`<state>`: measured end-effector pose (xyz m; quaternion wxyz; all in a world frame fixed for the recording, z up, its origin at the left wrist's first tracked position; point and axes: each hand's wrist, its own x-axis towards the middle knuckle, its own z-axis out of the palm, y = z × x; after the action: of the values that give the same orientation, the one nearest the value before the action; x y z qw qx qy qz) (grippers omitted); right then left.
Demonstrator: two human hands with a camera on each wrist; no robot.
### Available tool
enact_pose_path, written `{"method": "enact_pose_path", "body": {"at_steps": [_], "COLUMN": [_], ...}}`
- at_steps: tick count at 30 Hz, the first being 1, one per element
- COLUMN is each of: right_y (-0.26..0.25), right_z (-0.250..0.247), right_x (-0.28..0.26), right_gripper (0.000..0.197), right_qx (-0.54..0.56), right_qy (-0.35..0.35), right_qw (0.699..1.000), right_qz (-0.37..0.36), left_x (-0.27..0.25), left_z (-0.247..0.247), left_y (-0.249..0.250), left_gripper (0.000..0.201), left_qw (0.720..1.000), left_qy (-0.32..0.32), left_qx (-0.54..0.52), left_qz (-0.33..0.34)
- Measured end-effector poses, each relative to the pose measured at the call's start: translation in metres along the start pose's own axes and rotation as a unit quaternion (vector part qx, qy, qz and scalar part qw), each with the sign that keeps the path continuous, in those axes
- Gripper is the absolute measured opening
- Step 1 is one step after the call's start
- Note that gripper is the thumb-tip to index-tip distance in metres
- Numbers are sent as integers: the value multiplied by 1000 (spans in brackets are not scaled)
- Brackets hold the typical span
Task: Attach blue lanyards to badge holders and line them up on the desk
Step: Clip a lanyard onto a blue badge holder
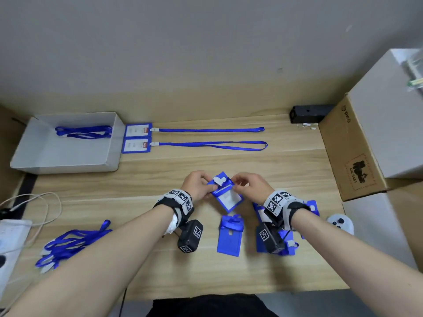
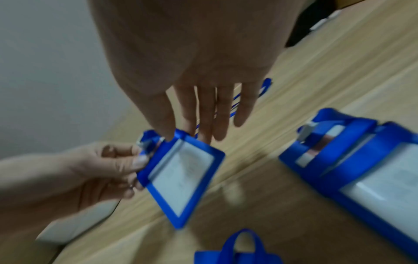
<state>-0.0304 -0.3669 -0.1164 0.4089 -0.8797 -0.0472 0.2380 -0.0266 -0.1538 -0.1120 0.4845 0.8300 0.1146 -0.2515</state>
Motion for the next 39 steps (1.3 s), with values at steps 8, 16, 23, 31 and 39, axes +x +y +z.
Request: {"method": "enact_pose_path", "body": {"at_steps": [8, 16, 23, 31, 39], "right_y": [-89, -159, -187, -214, -228], "right_z": [26, 31, 29, 23, 45], "right_x": [15, 24, 23, 13, 11], "right_gripper": [11, 20, 29, 27, 26], "right_qx": [-69, -179, -212, -147, -164], "right_qy": [12, 120, 103, 148, 180], "right_qw": [993, 946, 922, 954, 936], "right_qz": [-95, -241, -308, -218, -253], "left_x": [-47, -69, -75, -82, -89], "left_z": [-91, -154, -175, -189, -190], "left_y": [1, 11, 14, 15, 22], "left_gripper": [17, 42, 25, 23, 34], "left_qw": [990, 964, 943, 929, 917], "left_qy": [94, -9, -21, -15, -8], "left_qx": [-102, -250, -333, -370, -398], "left_qz": [-29, -84, -4, 28, 37]}}
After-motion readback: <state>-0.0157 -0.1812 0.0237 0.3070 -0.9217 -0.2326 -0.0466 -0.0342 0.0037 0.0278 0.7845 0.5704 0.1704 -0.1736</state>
